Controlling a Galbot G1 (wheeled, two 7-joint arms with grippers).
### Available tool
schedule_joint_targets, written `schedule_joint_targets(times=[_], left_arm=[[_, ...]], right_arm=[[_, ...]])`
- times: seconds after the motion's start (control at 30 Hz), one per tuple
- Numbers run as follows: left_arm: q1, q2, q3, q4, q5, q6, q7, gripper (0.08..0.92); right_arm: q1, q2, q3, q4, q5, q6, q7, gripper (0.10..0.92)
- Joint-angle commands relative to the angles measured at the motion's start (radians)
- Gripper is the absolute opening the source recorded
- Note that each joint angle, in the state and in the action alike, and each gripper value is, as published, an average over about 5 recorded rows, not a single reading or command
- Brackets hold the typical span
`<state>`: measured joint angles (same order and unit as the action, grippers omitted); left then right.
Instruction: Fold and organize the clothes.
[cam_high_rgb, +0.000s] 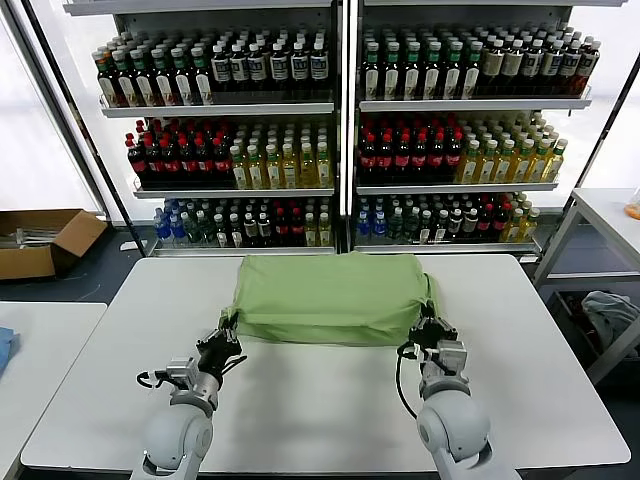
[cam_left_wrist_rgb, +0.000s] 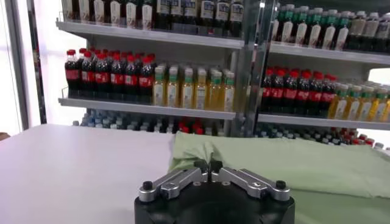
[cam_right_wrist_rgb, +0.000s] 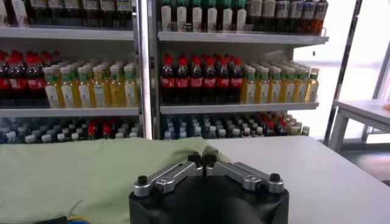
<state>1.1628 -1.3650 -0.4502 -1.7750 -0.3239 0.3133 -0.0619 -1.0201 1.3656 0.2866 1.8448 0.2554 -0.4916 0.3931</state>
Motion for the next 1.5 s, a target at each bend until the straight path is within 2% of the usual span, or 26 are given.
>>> schedule_joint_targets(times=[0.03,0.33,0.47,0.57,0.8,0.97,1.13,1.23,1.33,1.5], left_arm=[[-0.080,0.007,0.006,0.079,-0.021,0.002,-0.001,0.086],[-0.136,0.014,0.030,0.159,-0.042,0.022,-0.002,0.086],[-0.161,0.013,0.037,0.188,-0.037,0.026,-0.006,0.109],[-0.167,0.011,0.036,0.189,-0.028,0.031,-0.011,0.181],[-0.139,0.013,0.025,0.132,-0.006,0.063,-0.028,0.363],[-0.106,0.013,0.020,0.086,0.007,0.088,-0.030,0.527],[-0.086,0.010,0.018,0.058,0.013,0.104,-0.031,0.675],[-0.074,0.009,0.014,0.044,0.013,0.111,-0.033,0.757],[-0.061,0.009,0.012,0.036,0.016,0.114,-0.032,0.809],[-0.047,0.008,0.011,0.017,0.019,0.120,-0.030,0.822]], right_arm=[[0.136,-0.002,-0.010,-0.107,0.006,-0.009,0.000,0.106],[0.162,0.001,-0.035,-0.188,0.008,-0.033,-0.018,0.112],[0.177,0.008,-0.037,-0.215,0.005,-0.042,-0.024,0.189],[0.194,0.027,-0.030,-0.233,0.028,-0.041,-0.011,0.275],[0.213,0.077,-0.021,-0.230,0.182,0.017,0.093,0.483],[0.206,0.080,-0.015,-0.209,0.215,0.053,0.129,0.621],[0.191,0.067,-0.012,-0.183,0.209,-0.001,0.131,0.765],[0.172,0.059,-0.008,-0.163,0.202,-0.017,0.137,0.812],[0.160,0.054,0.001,-0.154,0.211,-0.013,0.144,0.821],[0.154,0.058,0.007,-0.130,0.217,-0.027,0.172,0.823]])
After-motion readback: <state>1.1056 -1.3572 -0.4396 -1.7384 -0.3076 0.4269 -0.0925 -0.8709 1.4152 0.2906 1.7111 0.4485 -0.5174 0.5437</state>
